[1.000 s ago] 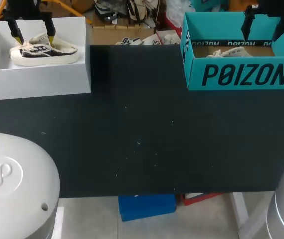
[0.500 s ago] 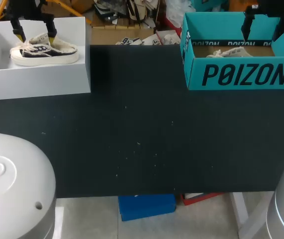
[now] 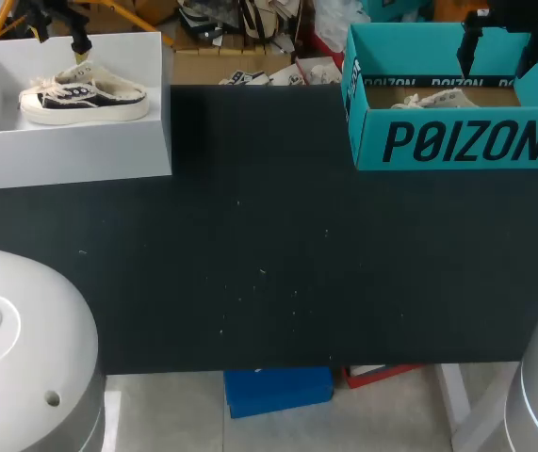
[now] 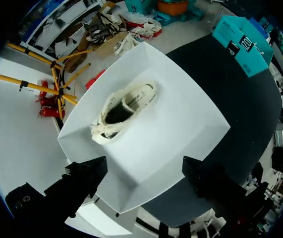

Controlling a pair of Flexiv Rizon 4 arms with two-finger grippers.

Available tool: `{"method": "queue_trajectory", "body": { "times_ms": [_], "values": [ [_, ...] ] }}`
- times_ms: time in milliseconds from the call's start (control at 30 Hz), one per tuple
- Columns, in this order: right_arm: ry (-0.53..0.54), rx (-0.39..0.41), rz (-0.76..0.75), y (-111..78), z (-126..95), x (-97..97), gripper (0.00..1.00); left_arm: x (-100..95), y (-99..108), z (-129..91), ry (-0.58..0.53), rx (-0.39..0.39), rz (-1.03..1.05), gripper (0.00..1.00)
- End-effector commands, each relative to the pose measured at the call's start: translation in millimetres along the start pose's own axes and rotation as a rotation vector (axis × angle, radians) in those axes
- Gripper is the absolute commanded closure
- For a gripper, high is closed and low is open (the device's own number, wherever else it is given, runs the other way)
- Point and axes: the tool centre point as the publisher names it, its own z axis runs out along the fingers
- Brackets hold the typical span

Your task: Take the shoe out of the shoebox, open the shoe tongue, remove and reinsert the insole, then place the shoe into the shoebox

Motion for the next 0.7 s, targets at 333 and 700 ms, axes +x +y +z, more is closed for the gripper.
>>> {"method": "queue_trajectory", "body": {
  "times_ms": [333, 700],
  "values": [
    [0.000, 0.000, 0.000, -0.2, -0.1, -0.2, 0.00, -33.9, -53.5, 23.8, -0.029, 0.029, 1.345, 0.00],
    [0.000, 0.000, 0.000, -0.2, -0.1, -0.2, 0.00, -33.9, -53.5, 23.8, -0.029, 0.029, 1.345, 0.00]
  ]
}}
